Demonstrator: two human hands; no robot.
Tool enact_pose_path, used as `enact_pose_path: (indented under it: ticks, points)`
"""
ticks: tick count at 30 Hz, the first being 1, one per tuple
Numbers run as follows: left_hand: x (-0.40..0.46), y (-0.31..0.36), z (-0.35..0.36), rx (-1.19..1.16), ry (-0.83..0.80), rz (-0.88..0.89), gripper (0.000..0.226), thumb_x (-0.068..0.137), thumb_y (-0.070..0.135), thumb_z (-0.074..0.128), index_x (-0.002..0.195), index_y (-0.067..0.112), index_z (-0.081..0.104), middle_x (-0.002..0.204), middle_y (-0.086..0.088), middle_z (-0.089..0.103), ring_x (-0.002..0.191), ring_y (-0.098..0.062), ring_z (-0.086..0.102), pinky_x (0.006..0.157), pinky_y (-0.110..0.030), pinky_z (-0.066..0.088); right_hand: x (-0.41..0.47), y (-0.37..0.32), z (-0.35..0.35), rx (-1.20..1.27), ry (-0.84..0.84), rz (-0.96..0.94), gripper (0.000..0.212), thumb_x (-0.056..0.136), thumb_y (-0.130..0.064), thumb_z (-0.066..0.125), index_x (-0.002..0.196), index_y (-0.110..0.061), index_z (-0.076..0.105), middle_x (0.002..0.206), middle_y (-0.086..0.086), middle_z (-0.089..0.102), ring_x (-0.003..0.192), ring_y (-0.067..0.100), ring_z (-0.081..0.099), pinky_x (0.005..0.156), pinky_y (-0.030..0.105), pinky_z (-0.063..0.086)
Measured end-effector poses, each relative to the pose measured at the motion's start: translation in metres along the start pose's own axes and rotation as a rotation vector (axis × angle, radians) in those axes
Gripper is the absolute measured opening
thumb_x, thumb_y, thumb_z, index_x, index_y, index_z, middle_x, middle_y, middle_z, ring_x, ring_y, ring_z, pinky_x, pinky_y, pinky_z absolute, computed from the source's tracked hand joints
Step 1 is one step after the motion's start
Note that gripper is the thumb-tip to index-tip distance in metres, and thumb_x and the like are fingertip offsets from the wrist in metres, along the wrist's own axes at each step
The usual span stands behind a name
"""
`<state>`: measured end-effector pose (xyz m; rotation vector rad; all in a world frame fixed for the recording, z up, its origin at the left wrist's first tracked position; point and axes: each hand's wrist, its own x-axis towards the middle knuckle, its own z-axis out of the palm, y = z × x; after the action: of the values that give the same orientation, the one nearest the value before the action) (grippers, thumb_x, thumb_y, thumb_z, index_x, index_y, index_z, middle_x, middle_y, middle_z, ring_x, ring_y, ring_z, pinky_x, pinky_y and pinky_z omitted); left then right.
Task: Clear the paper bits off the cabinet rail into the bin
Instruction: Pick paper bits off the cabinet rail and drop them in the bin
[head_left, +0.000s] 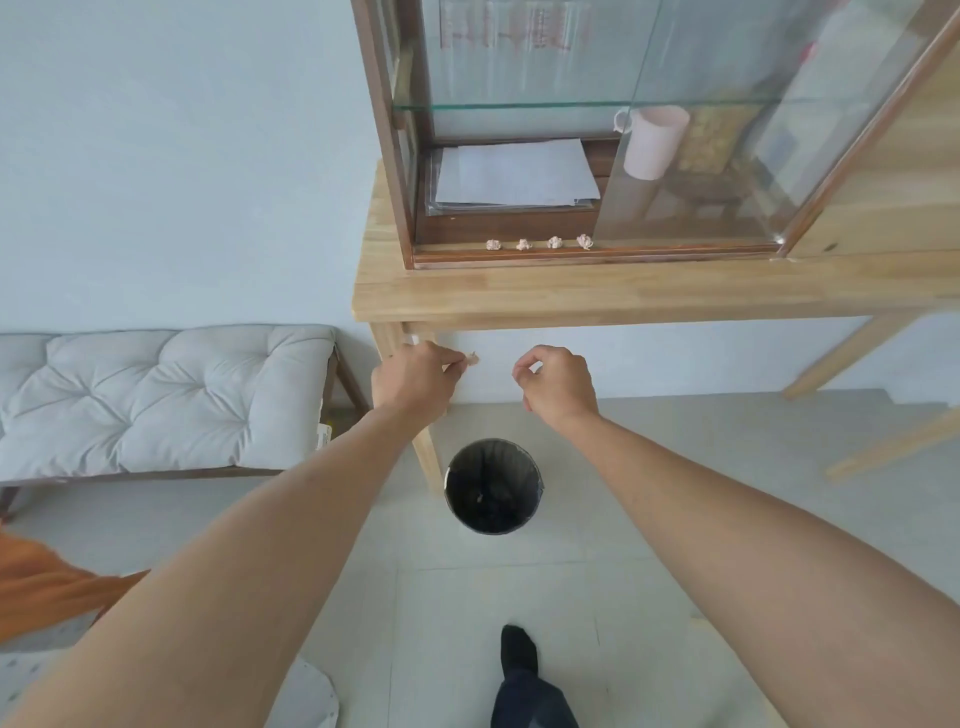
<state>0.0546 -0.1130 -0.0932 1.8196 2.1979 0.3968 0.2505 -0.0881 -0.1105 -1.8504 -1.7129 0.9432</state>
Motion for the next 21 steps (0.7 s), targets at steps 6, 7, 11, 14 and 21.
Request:
enact_pose_path:
  ticks: [6, 7, 11, 14, 21]
  points:
    - [0.004, -0.015, 0.058, 0.013, -0.132, -0.065, 0.027, 0.104, 0.049, 0.053, 0.119, 0.048, 0.075, 0.103, 0.001, 0.075, 0.088, -0.031, 0.068, 0.074, -0.039, 0.058, 0.017, 0.044, 0.037, -0.053, -0.075, 0.052, 0.021, 0.097, -0.016, 0.059, 0.087, -0.022, 0.076, 0.062, 0.005, 0.076, 0.060, 0.023, 0.070, 0.070, 0.035, 0.060]
    - [0.006, -0.018, 0.069, 0.015, -0.149, -0.078, 0.027, 0.104, 0.050, 0.052, 0.118, 0.047, 0.075, 0.101, 0.000, 0.075, 0.088, -0.032, 0.068, 0.076, -0.041, 0.059, 0.022, 0.052, 0.043, -0.059, -0.088, 0.054, 0.021, 0.097, -0.016, 0.059, 0.086, -0.022, 0.076, 0.060, 0.003, 0.075, 0.057, 0.019, 0.069, 0.070, 0.034, 0.060]
    - [0.014, -0.032, 0.113, 0.001, -0.187, -0.122, 0.026, 0.103, 0.051, 0.053, 0.116, 0.047, 0.076, 0.103, 0.001, 0.077, 0.088, -0.032, 0.069, 0.076, -0.040, 0.059, 0.040, 0.083, 0.064, -0.072, -0.150, 0.075, 0.019, 0.100, -0.018, 0.062, 0.090, -0.022, 0.078, 0.058, 0.003, 0.075, 0.057, 0.018, 0.073, 0.078, 0.038, 0.065]
    - [0.020, -0.041, 0.143, -0.002, -0.214, -0.151, 0.026, 0.104, 0.049, 0.054, 0.115, 0.045, 0.077, 0.103, 0.003, 0.078, 0.085, -0.030, 0.071, 0.075, -0.040, 0.061, 0.055, 0.103, 0.079, -0.092, -0.185, 0.091, 0.020, 0.100, -0.019, 0.064, 0.087, -0.025, 0.077, 0.054, 0.000, 0.073, 0.048, 0.013, 0.066, 0.077, 0.040, 0.066]
    - [0.030, -0.055, 0.192, 0.015, -0.273, -0.183, 0.024, 0.100, 0.047, 0.058, 0.121, 0.048, 0.070, 0.101, 0.004, 0.075, 0.094, -0.030, 0.070, 0.067, -0.034, 0.047, 0.077, 0.137, 0.102, -0.093, -0.392, 0.118, 0.033, 0.100, -0.030, 0.071, 0.133, -0.023, 0.074, 0.049, -0.008, 0.070, 0.044, 0.007, 0.064, 0.074, 0.034, 0.064]
